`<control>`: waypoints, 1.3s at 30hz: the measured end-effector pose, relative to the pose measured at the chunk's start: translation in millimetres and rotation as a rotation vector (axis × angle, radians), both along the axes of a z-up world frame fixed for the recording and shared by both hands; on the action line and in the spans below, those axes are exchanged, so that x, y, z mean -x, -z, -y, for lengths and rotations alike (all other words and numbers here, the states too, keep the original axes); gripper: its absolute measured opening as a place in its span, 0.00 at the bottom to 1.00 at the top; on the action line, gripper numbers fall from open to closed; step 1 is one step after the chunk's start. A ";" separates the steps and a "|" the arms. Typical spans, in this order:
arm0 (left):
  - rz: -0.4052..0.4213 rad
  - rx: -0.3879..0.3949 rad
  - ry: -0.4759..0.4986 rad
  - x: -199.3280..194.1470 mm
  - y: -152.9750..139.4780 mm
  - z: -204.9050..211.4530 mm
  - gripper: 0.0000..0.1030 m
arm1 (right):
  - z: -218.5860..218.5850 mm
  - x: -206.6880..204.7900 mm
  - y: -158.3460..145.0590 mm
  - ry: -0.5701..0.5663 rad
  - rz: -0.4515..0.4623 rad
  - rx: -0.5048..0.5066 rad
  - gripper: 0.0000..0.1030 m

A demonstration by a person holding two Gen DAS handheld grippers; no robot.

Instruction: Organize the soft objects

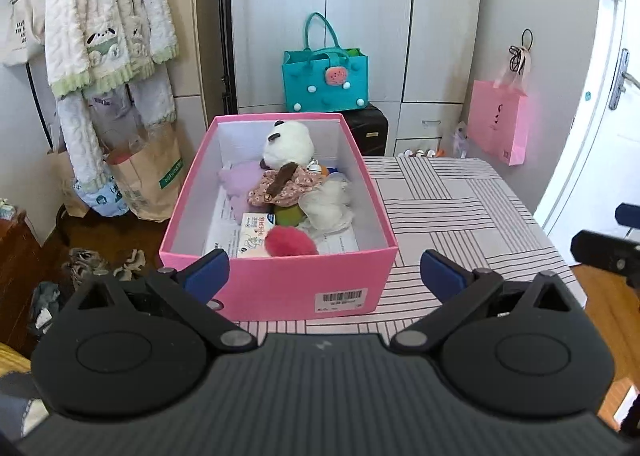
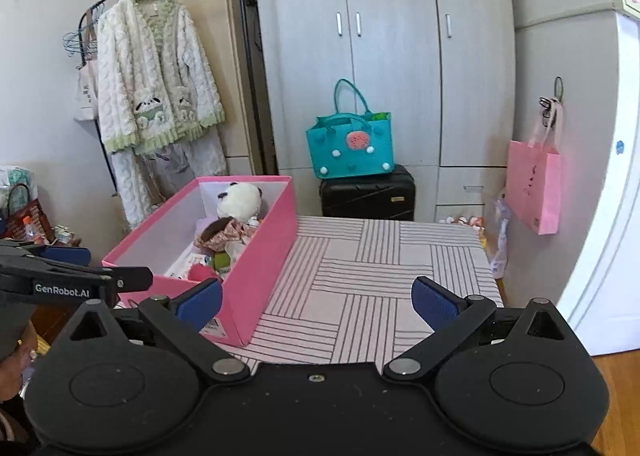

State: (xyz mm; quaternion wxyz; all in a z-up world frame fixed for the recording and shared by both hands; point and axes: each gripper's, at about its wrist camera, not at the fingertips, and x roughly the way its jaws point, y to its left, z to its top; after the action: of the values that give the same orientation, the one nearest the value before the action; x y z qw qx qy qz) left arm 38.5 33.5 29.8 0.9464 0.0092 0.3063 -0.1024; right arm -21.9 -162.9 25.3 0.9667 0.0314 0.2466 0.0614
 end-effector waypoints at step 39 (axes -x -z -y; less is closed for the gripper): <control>0.123 -0.048 -0.030 32.8 18.0 22.2 1.00 | -6.3 25.9 22.2 0.085 0.057 0.055 0.99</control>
State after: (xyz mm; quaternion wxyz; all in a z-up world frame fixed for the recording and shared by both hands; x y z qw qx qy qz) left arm 5.8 11.3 11.8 0.9643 0.0338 0.2503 -0.0801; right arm -47.8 -156.6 3.2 0.9755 0.0137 0.2192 0.0142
